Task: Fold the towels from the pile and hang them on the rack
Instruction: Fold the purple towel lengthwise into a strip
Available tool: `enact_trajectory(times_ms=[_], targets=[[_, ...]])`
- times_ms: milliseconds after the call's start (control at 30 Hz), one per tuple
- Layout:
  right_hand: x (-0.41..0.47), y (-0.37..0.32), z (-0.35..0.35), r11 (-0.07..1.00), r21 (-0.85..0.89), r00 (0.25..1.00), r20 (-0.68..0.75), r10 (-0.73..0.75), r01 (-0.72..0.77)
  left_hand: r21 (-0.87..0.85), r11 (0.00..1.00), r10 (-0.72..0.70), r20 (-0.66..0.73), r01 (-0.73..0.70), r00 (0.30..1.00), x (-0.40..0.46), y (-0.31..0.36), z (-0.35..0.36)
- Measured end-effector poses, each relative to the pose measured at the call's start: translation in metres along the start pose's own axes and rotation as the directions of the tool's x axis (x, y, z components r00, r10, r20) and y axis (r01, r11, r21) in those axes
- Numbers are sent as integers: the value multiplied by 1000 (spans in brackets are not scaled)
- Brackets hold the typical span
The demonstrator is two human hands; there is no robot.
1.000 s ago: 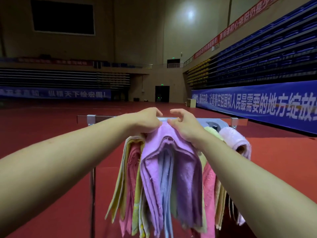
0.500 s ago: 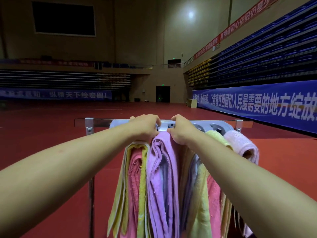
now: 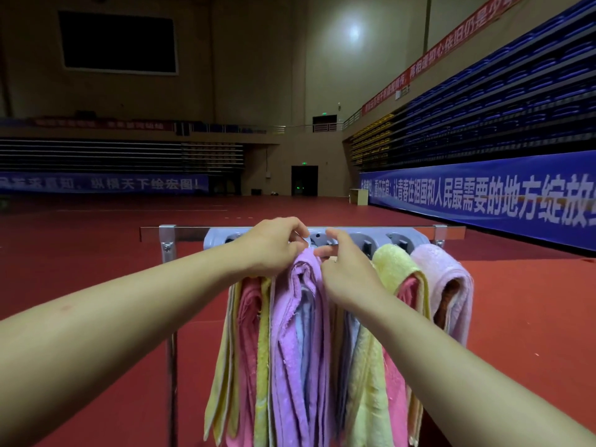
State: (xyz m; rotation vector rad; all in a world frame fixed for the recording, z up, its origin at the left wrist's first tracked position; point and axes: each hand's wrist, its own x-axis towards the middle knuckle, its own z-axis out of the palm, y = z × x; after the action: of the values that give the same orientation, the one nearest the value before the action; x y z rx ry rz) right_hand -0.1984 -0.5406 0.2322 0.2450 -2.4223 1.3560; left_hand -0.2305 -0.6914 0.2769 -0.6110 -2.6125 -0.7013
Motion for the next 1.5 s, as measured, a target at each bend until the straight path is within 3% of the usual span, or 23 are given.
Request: enact_trajectory(times_ms=[333,467,567,767,900,1100,1200,1300,1433,1500], targets=[[13,-8,1,980,167,992,77,98,-110,-229,957,-165,76,178,983,2,-1,13],[23,2,7,951,277,990,77,117,-134,-455,851,-272,44,262,961,0,-2,15],[18,-4,5,931,329,987,80,139,-158,-614,716,-346,102,332,933,-7,12,20],[5,-4,-13,895,398,971,203,128,-201,-784,525,-389,123,330,913,-11,17,28],[3,2,-7,865,464,974,197,110,-191,-816,517,-416,25,259,909,-18,10,60],[-13,11,1,794,586,971,236,19,-158,-897,409,-461,-46,167,886,-22,0,107],[-15,13,8,785,605,974,225,-5,-136,-897,424,-448,-90,122,890,-37,13,108],[-19,16,13,799,596,980,193,-41,-83,-840,534,-374,-128,100,919,-51,25,105],[-18,20,8,774,625,974,223,-48,-105,-785,610,-336,-128,111,933,-53,20,100],[-24,21,-1,815,575,973,221,-69,-73,-728,681,-299,-177,79,938,-57,20,94]])
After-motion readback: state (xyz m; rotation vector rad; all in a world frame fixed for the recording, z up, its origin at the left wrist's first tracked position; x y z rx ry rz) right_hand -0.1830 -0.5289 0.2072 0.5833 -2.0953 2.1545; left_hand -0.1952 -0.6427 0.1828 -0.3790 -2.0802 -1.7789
